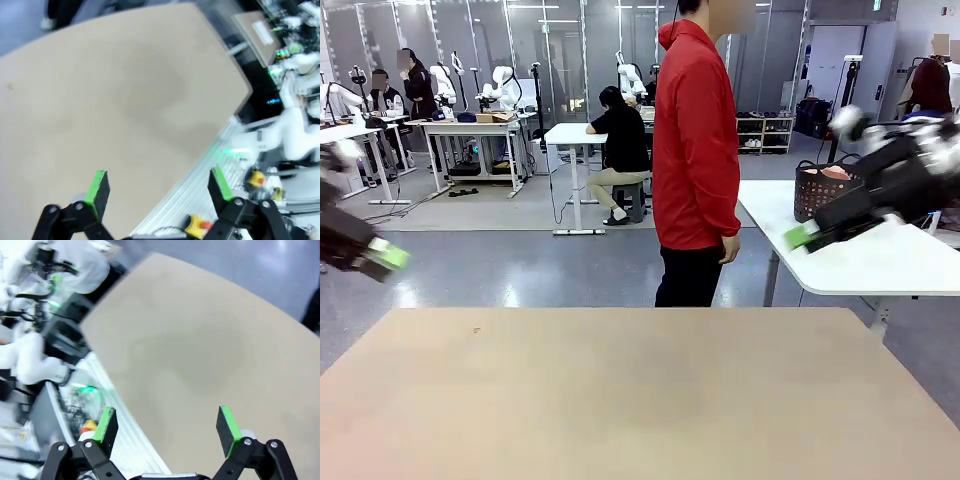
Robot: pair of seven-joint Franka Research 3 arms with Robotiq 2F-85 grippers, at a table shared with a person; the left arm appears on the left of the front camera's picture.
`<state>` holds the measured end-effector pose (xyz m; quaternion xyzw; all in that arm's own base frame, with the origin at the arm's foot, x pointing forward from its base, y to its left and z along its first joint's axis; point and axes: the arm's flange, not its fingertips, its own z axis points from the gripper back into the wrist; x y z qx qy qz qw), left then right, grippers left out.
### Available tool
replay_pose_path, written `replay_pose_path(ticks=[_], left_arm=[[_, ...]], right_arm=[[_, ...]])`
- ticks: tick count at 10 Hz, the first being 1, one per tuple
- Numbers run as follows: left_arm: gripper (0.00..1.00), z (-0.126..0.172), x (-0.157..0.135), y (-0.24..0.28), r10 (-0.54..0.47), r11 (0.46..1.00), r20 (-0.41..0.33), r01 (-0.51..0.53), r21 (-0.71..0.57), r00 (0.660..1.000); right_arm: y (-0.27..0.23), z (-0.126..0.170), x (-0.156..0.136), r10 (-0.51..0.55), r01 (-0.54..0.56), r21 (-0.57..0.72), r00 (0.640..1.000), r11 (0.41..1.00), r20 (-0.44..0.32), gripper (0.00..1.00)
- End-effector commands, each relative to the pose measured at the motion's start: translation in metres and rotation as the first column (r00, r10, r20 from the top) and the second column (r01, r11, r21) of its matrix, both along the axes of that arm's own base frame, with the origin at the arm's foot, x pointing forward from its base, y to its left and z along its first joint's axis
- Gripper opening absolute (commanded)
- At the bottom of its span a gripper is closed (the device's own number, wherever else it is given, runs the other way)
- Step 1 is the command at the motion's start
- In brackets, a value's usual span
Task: Fold the towel.
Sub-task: Grab the top end of the 100 cm Hotel Towel extended by the human.
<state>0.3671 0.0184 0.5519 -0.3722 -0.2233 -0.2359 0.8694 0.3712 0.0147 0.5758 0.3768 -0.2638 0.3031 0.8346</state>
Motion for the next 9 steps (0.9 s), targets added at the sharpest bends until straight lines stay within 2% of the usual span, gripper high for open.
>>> replay_pose_path(ticks=[1,2,3,4,6,7,9], left_arm=[[1.0,-0.014,0.001,0.075,-0.039,0.968,-0.081,0.017,-0.251,0.996],[1.0,-0.025,-0.006,0.113,-0.033,0.928,-0.105,-0.009,-0.372,0.994],[1.0,-0.037,-0.011,0.154,0.026,0.865,-0.145,-0.095,-0.493,0.989],[1.0,-0.047,-0.018,0.181,0.043,0.822,-0.139,-0.114,-0.559,0.989],[1.0,-0.06,-0.029,0.217,0.067,0.802,-0.137,-0.135,-0.582,0.988],[1.0,-0.065,-0.032,0.23,0.086,0.814,-0.136,-0.149,-0.562,0.987],[1.0,-0.069,-0.033,0.239,0.112,0.807,-0.154,-0.18,-0.562,0.982]], right_arm=[[-0.072,-0.018,0.004,0.028,-0.005,0.202,0.993,0.979,-0.112,1.0],[-0.113,-0.023,-0.006,0.04,0.005,0.318,0.99,0.948,-0.133,1.0],[-0.153,-0.034,-0.017,-0.014,0.069,0.352,0.988,0.934,-0.155,1.0],[-0.183,-0.044,-0.027,-0.029,0.097,0.404,0.985,0.91,-0.171,1.0],[-0.222,-0.059,-0.045,-0.043,0.115,0.499,0.987,0.859,-0.153,1.0],[-0.235,-0.066,-0.051,-0.064,0.137,0.526,0.986,0.84,-0.155,1.0],[-0.24,-0.068,-0.054,-0.097,0.175,0.506,0.98,0.844,-0.176,1.0]])
